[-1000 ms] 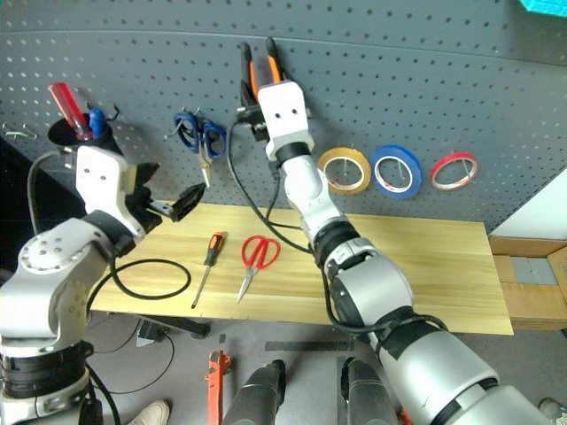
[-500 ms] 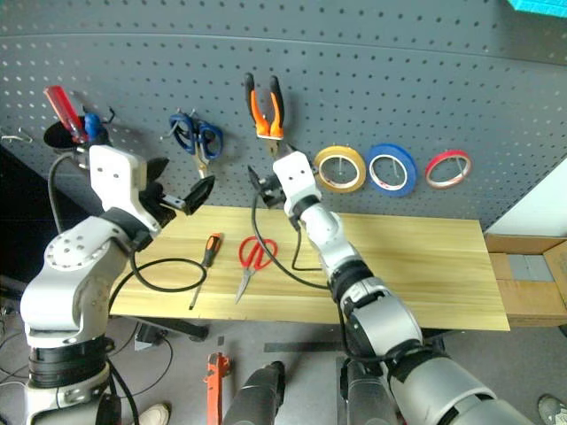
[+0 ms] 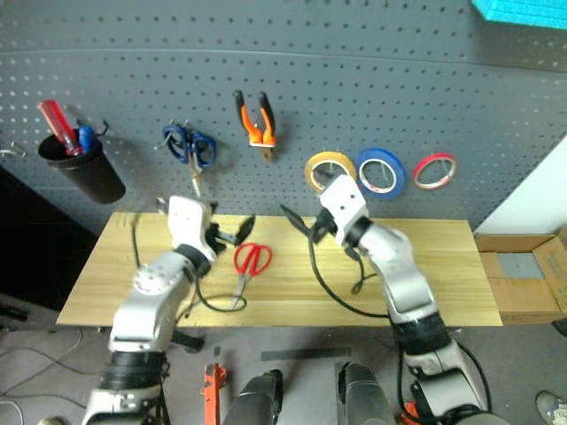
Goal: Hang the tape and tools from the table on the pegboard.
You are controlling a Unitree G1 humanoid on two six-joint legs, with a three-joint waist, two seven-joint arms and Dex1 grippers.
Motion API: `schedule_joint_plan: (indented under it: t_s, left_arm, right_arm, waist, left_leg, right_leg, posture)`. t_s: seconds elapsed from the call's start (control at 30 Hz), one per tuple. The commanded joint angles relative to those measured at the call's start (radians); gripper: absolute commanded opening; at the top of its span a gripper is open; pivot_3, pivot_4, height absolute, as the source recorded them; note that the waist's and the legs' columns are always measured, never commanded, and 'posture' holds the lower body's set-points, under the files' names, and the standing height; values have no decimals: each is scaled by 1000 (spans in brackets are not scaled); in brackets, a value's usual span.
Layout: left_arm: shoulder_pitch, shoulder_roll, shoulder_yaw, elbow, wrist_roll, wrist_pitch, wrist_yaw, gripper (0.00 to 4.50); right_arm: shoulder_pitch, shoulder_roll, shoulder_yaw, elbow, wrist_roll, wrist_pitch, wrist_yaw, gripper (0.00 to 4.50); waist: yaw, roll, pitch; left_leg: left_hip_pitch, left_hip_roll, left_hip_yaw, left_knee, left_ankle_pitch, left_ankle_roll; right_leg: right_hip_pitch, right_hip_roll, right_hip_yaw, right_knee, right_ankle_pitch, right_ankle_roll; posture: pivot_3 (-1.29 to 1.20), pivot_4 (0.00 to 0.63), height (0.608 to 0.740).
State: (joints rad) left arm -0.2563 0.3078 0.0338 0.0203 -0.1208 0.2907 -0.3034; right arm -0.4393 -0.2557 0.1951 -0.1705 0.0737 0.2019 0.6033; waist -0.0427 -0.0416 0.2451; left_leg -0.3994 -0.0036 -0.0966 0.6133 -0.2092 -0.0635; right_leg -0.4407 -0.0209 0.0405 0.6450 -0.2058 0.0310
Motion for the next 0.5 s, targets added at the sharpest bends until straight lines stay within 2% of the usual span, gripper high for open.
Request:
schedule_joint_plan:
  t_s: [0.03, 0.23, 0.37, 0.5]
  left_arm:
    - [50, -22, -39, 121, 84, -78, 60, 4500]
    - [109, -101, 0, 160, 94, -17, 173, 4500]
    - [130, -105, -18, 196, 117, -29, 188, 4500]
    - [133, -116, -9, 203, 135, -20, 241, 4500]
  right_arm:
    - [123, -94, 68, -69, 7, -78, 125, 4479]
    - [171, -132, 101, -65, 37, -83, 202, 4479]
    - [154, -128, 116, 11, 20, -127, 221, 4479]
    - [133, -117, 131, 56, 25, -160, 249, 4479]
  waist:
    - [-14, -1, -4]
    - [-55, -1, -4]
    - [-68, -1, -4]
    - [-69, -1, -4]
  left_leg:
    - [1, 0, 0, 0, 0, 0]
    - [2, 3, 3, 14, 2, 3]
    - [12, 3, 5, 16, 2, 4]
    - [12, 2, 7, 16, 2, 4]
  right_leg:
    - [1, 0, 0, 0, -1, 1]
    - [6, 3, 1, 2, 5, 6]
    - [19, 2, 2, -2, 3, 3]
    - [19, 0, 3, -3, 3, 3]
  posture:
    - [-141, 163, 740]
    - [-146, 193, 740]
    - [-138, 206, 740]
    - [-134, 216, 740]
